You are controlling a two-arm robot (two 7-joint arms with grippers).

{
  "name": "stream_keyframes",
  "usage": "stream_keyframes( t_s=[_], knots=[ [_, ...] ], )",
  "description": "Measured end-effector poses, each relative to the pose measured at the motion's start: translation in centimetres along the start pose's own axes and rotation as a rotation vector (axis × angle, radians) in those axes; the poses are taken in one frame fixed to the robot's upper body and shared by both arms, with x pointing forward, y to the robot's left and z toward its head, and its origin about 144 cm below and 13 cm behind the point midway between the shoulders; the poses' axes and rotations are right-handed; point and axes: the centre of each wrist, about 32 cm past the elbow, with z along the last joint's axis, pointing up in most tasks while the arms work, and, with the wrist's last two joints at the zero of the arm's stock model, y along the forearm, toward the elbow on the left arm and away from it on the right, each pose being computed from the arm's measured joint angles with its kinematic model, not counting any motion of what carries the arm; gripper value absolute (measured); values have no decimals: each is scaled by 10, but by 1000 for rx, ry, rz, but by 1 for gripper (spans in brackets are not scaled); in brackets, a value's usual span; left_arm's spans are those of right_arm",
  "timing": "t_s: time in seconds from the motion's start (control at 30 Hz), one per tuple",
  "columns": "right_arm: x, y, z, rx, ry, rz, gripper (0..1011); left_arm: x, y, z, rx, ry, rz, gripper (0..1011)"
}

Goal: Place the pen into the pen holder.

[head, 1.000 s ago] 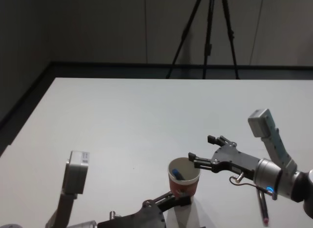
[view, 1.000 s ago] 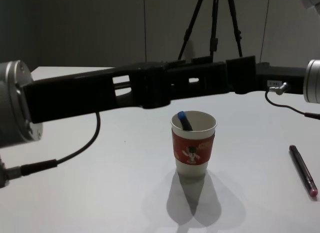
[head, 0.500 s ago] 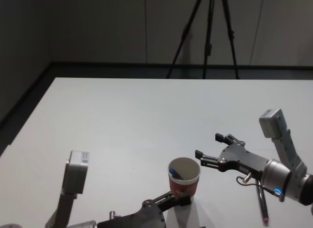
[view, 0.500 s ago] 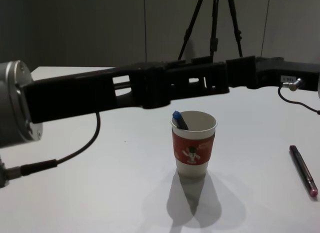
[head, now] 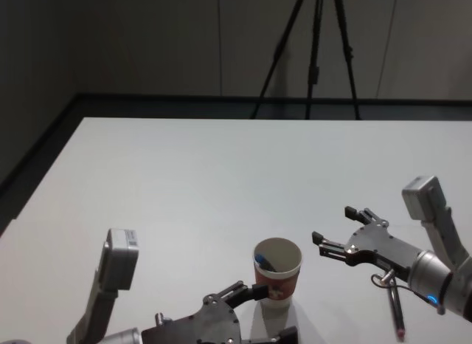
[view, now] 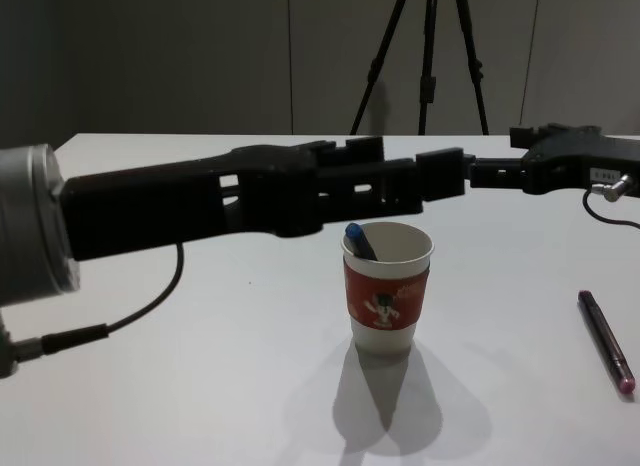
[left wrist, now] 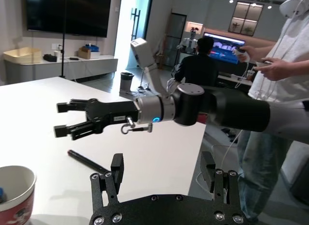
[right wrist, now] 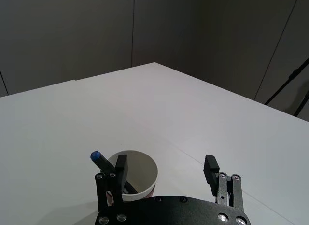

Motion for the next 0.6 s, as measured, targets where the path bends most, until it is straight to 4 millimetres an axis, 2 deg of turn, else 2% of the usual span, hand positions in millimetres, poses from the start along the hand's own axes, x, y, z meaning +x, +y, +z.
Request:
stream_keyframes(
  t_s=[0.6],
  knots=[
    [-9,-39,-20,-32,-120,-211,1001,14,10,-13,76,-118,287,1001]
  ],
)
